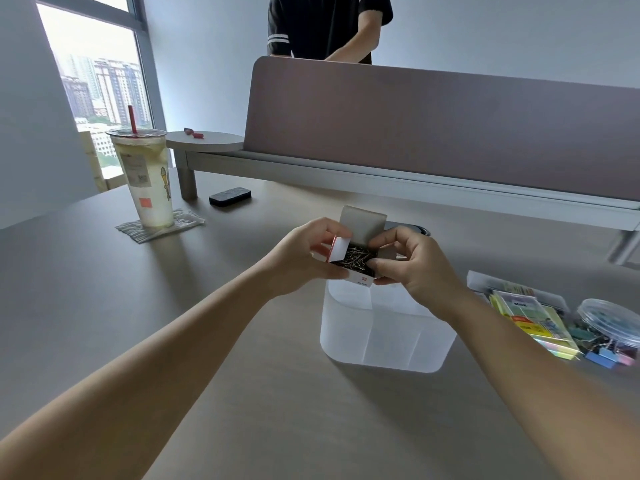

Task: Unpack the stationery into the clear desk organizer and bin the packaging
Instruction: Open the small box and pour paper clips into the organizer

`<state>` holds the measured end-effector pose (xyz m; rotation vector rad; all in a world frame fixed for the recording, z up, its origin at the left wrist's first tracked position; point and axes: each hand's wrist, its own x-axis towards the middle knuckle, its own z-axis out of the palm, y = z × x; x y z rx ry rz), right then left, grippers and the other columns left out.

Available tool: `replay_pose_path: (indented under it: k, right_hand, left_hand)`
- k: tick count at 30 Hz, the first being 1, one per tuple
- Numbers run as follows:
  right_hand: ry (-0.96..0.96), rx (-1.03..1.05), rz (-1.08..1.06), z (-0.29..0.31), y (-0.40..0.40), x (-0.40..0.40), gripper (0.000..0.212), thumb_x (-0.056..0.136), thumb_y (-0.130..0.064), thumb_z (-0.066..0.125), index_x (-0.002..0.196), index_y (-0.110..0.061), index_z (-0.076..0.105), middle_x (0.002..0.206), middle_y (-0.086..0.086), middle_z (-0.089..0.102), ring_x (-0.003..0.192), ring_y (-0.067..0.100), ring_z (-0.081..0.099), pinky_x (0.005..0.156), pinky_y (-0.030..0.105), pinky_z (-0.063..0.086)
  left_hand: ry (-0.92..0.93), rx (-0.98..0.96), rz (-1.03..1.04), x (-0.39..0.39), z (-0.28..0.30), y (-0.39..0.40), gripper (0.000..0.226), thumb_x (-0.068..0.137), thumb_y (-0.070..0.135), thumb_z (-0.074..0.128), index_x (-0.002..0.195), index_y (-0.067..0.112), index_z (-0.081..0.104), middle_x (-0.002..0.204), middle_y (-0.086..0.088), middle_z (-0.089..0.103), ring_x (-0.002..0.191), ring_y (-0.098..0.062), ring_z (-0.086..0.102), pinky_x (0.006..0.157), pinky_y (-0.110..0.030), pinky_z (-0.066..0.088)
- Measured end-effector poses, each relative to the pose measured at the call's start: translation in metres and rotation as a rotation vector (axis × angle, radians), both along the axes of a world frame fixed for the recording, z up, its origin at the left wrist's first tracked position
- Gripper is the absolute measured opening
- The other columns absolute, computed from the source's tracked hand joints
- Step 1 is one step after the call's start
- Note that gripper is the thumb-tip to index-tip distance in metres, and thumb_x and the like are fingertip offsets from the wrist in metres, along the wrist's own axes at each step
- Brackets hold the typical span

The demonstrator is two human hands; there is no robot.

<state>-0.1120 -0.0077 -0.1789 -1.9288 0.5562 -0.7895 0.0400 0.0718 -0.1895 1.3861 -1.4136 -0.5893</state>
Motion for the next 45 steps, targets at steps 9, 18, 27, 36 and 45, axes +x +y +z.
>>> replay_pose_path:
  k: [9,18,27,36,45]
  right_hand:
    - [-0.005,-0.04,-0.04,-0.001,0.004,-0.008,0.029,0.077,0.007,0.061,0.073,-0.02,0.053,0.078,-0.001,0.059,0.061,0.02,0.06,0.067,0.028,0.056]
    - [0.062,-0.189,-0.171,-0.006,0.011,-0.009,0.033,0.076,-0.004,0.064,0.07,-0.034,0.051,0.067,-0.01,0.06,0.073,0.035,0.065,0.073,0.045,0.055]
    - [0.059,-0.281,-0.161,-0.008,0.021,-0.008,0.037,0.078,-0.005,0.063,0.073,-0.039,0.047,0.066,0.008,0.062,0.054,0.011,0.049,0.043,0.009,0.033]
    - [0.051,-0.338,-0.115,-0.008,0.023,-0.01,0.039,0.077,-0.003,0.063,0.075,-0.038,0.046,0.074,-0.018,0.051,0.062,-0.007,0.051,0.053,0.004,0.037]
    - [0.054,-0.415,-0.13,-0.01,0.024,-0.011,0.038,0.076,-0.003,0.065,0.077,-0.037,0.047,0.08,-0.02,0.05,0.067,-0.009,0.049,0.06,0.002,0.038]
  left_hand:
    - [0.039,-0.024,-0.05,-0.002,0.002,0.0,0.044,0.067,-0.017,0.065,0.081,0.022,0.051,0.085,0.003,0.057,0.077,-0.013,0.057,0.069,-0.018,0.05]
    - [-0.001,-0.056,-0.031,0.002,-0.006,-0.003,0.046,0.068,-0.015,0.066,0.082,0.025,0.05,0.089,0.011,0.057,0.081,0.015,0.057,0.074,-0.009,0.046]
    - [0.028,-0.084,-0.039,0.008,-0.014,0.001,0.046,0.067,-0.015,0.067,0.082,0.025,0.049,0.089,0.009,0.059,0.075,0.001,0.061,0.073,-0.015,0.049]
    - [0.046,-0.073,-0.067,0.011,-0.016,0.0,0.046,0.068,-0.016,0.065,0.08,0.024,0.048,0.085,0.006,0.06,0.073,0.002,0.062,0.071,-0.012,0.047]
    - [0.067,-0.068,-0.087,0.008,-0.016,0.0,0.046,0.069,-0.02,0.062,0.08,0.022,0.047,0.084,0.004,0.057,0.074,-0.003,0.06,0.071,-0.012,0.048]
